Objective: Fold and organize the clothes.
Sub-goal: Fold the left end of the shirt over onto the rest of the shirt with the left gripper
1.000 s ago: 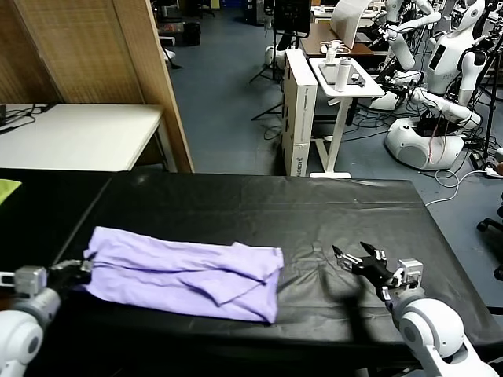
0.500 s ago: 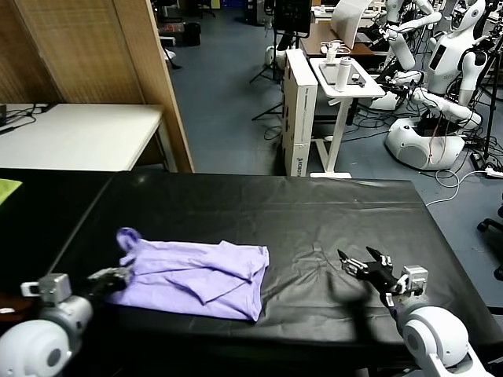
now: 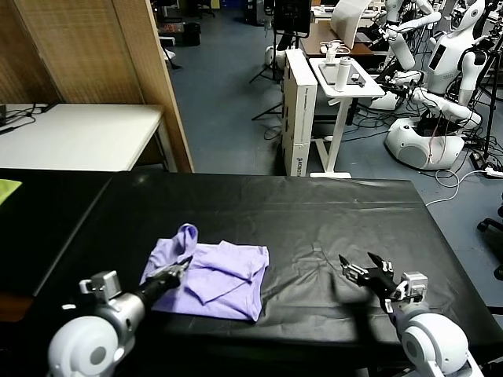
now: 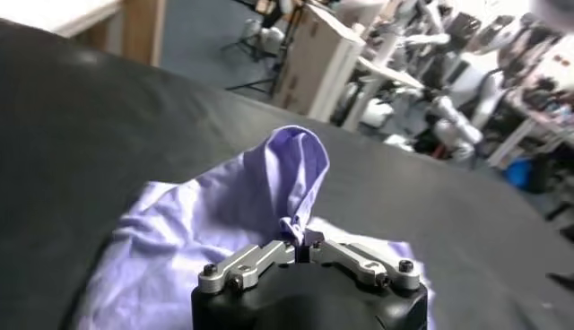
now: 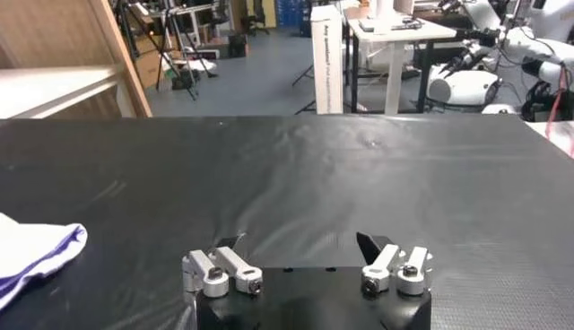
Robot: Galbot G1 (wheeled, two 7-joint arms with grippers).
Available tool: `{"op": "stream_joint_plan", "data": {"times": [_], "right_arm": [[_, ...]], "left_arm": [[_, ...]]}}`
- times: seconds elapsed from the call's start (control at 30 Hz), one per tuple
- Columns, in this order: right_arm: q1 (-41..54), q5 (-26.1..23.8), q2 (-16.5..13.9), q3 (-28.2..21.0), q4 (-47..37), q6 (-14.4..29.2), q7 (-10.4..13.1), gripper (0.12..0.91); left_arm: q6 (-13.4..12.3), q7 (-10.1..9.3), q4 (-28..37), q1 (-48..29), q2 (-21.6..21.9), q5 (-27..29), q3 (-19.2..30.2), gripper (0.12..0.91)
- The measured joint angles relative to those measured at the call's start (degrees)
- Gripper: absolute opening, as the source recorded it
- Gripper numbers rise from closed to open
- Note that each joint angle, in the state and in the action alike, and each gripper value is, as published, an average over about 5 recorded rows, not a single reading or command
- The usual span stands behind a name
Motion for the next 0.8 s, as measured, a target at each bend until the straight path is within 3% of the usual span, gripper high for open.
{"op": "stream_joint_plan", "data": {"times": [0.8], "right_arm": [[-0.3,-0.4,0.2,-0.2,-0.2,-0.1,0.0,0.907]], "left_arm": [[0.0,-0.13,2.2,-2.2,-7.0,4.2,10.3,0.186]]}}
